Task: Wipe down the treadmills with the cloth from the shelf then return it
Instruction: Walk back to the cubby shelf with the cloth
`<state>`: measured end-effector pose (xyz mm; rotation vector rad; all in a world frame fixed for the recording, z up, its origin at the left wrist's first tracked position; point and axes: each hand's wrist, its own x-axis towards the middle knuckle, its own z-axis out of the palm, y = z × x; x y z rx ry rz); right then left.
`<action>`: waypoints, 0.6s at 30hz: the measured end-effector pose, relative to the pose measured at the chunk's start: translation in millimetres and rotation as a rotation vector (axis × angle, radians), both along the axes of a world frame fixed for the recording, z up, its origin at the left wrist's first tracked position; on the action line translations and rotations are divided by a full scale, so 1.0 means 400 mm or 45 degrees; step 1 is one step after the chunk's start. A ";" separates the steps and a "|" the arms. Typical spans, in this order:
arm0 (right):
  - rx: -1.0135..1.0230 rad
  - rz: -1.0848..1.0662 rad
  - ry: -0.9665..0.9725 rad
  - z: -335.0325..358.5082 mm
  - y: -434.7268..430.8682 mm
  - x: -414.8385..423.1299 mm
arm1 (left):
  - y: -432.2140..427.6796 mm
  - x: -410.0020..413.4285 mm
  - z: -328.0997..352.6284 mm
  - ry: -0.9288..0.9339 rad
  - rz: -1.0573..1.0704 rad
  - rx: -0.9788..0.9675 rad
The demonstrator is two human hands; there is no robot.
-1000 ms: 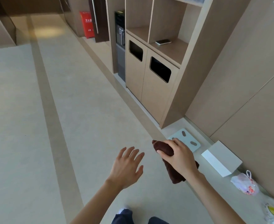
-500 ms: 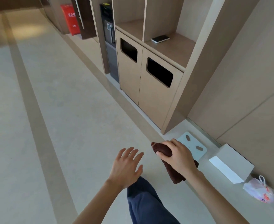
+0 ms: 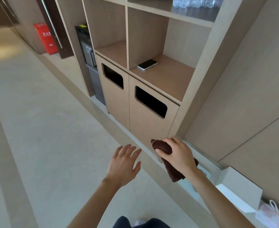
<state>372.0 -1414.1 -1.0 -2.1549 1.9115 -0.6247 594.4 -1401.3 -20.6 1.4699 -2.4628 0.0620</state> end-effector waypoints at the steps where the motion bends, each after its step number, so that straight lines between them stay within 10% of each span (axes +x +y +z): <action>1: 0.003 -0.013 0.000 -0.001 -0.026 0.002 | -0.034 0.002 -0.002 -0.002 -0.016 -0.003; 18: -0.064 -0.464 0.035 0.012 -0.502 0.140 | -0.712 0.103 0.014 0.012 -0.519 -0.140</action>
